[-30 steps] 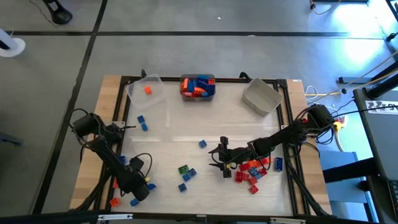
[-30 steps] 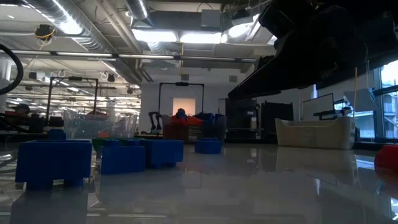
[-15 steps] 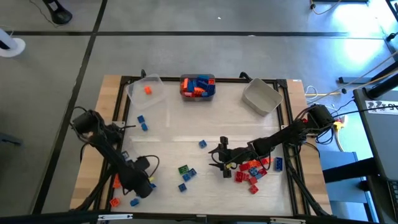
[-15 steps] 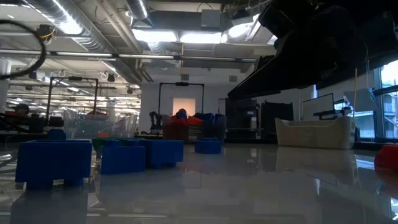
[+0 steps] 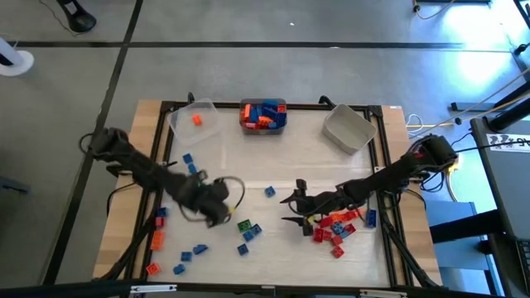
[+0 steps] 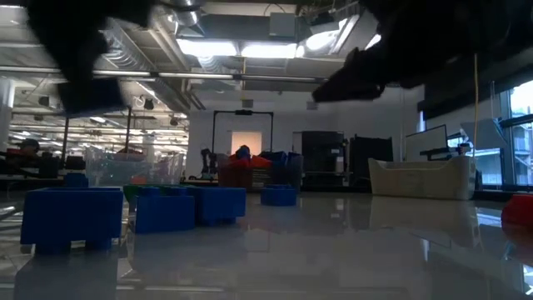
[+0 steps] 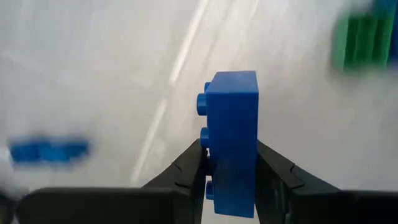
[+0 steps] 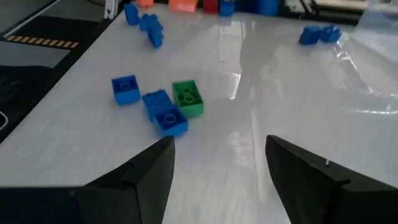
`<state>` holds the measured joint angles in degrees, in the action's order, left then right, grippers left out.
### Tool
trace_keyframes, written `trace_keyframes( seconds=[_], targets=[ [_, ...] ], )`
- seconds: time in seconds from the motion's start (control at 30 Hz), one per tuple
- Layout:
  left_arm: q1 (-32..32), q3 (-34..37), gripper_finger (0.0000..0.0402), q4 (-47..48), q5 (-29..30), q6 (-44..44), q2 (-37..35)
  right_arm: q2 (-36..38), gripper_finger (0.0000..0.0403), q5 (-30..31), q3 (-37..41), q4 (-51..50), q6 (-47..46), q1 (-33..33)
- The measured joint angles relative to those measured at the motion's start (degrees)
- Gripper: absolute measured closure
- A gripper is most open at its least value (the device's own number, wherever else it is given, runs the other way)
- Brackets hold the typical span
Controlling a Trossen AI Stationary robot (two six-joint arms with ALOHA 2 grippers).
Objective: Sort blocks by size
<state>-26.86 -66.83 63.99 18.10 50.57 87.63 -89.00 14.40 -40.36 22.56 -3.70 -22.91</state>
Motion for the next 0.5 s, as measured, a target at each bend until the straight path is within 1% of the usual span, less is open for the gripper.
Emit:
trace_keyframes(
  seconds=[0.1, 0.2, 0.3, 0.37, 0.5],
  targets=[
    [6.15, -0.02, 0.0319, -4.30, 3.14, -8.64, -1.96, 3.77, 0.0155, 1.68, 0.00, -3.17, 1.42, 0.06],
    [12.99, -0.02, 0.0317, -10.01, 4.10, -17.71, -2.97, 7.84, 0.0155, 6.02, 0.00, -5.78, 3.20, 0.06],
    [19.84, -0.02, 0.0316, -15.73, 3.92, -26.67, -2.99, 11.67, 0.0155, 8.62, 0.00, -7.72, 5.31, 0.20],
    [24.30, -0.04, 0.0317, -18.81, 3.10, -31.58, -2.97, 13.98, 0.0155, 8.91, 0.00, -8.66, 6.39, 0.95],
    [32.64, -0.03, 0.0318, -23.48, 1.01, -38.64, -2.87, 17.13, 0.0155, 8.54, 0.00, -9.54, 7.60, 3.53]
  ],
)
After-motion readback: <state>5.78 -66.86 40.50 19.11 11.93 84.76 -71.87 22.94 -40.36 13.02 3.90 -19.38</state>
